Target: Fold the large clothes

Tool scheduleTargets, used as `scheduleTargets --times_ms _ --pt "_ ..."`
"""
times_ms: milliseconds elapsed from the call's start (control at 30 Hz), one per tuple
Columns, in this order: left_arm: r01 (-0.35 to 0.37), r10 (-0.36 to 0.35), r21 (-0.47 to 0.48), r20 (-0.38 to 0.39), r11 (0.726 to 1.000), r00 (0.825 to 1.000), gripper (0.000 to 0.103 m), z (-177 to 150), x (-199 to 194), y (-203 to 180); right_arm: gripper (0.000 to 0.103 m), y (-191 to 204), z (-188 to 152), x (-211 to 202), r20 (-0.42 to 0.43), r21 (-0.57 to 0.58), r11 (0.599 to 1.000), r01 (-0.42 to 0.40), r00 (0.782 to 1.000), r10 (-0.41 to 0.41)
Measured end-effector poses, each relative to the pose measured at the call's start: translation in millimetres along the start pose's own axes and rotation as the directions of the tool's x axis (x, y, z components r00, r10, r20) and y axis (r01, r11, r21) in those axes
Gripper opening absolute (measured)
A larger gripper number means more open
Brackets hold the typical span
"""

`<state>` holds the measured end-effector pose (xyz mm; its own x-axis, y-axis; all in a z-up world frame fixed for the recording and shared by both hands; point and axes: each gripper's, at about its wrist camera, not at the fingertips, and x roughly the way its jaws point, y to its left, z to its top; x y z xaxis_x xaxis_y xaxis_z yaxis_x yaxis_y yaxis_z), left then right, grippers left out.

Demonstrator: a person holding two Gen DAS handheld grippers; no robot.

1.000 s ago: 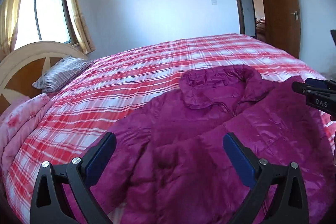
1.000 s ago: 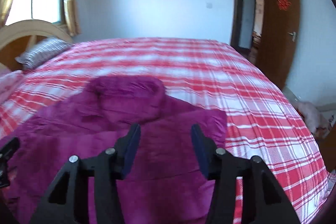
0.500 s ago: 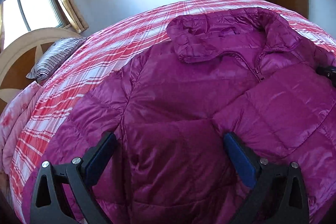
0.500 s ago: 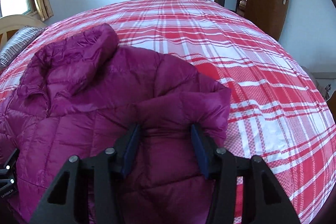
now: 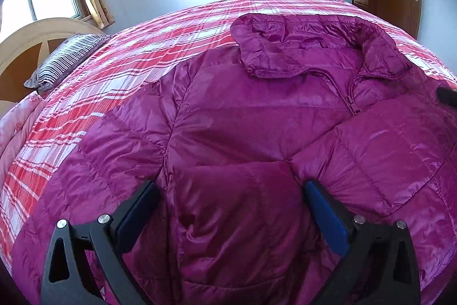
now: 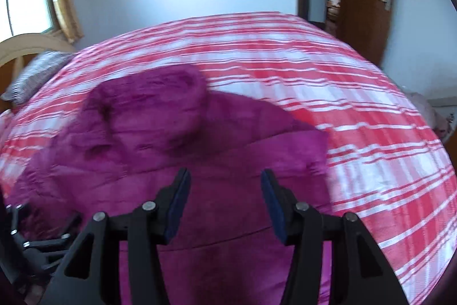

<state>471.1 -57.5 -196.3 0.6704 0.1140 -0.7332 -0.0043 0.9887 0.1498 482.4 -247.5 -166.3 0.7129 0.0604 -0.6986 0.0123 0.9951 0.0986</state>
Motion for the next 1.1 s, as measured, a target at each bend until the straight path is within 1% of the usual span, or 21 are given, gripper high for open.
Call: scheduleTargets --times_ms 67,133,167,233,367,767,1100 --pt "0.008 -0.008 -0.007 -0.002 1.000 1.000 0.102 -0.1 0.1 0.6 0.055 10.6 -9.1 11.7 -0.048 -0.021 1.000 -0.008 0.999 0.007" --pt "0.012 -0.012 -0.010 -0.003 1.000 1.000 0.102 0.6 0.5 0.7 0.056 13.6 -21.5 26.3 -0.068 -0.048 0.999 0.025 0.997 -0.028" --pt "0.012 -0.013 -0.010 -0.004 1.000 1.000 0.102 0.6 0.5 0.4 0.056 10.6 -25.4 30.7 -0.072 -0.040 0.999 0.018 0.997 -0.021" --pt "0.011 -0.011 -0.008 -0.005 1.000 1.000 0.102 0.2 0.5 0.3 0.057 7.8 -27.5 32.0 -0.072 -0.034 0.999 0.015 0.997 -0.017" --pt "0.001 -0.001 0.001 -0.006 1.000 1.000 0.102 0.5 1.1 -0.1 0.059 10.2 -29.5 36.4 -0.077 -0.066 0.997 0.044 0.996 -0.049" --pt "0.008 -0.008 -0.005 -0.007 1.000 1.000 0.102 0.4 1.8 1.7 0.061 22.2 -34.2 35.6 -0.066 -0.105 0.990 0.092 0.993 -0.099" --pt "0.040 -0.041 -0.027 -0.018 0.999 0.999 0.102 -0.3 3.9 6.4 0.062 25.8 -35.4 37.2 -0.059 -0.117 0.987 0.110 0.991 -0.117"
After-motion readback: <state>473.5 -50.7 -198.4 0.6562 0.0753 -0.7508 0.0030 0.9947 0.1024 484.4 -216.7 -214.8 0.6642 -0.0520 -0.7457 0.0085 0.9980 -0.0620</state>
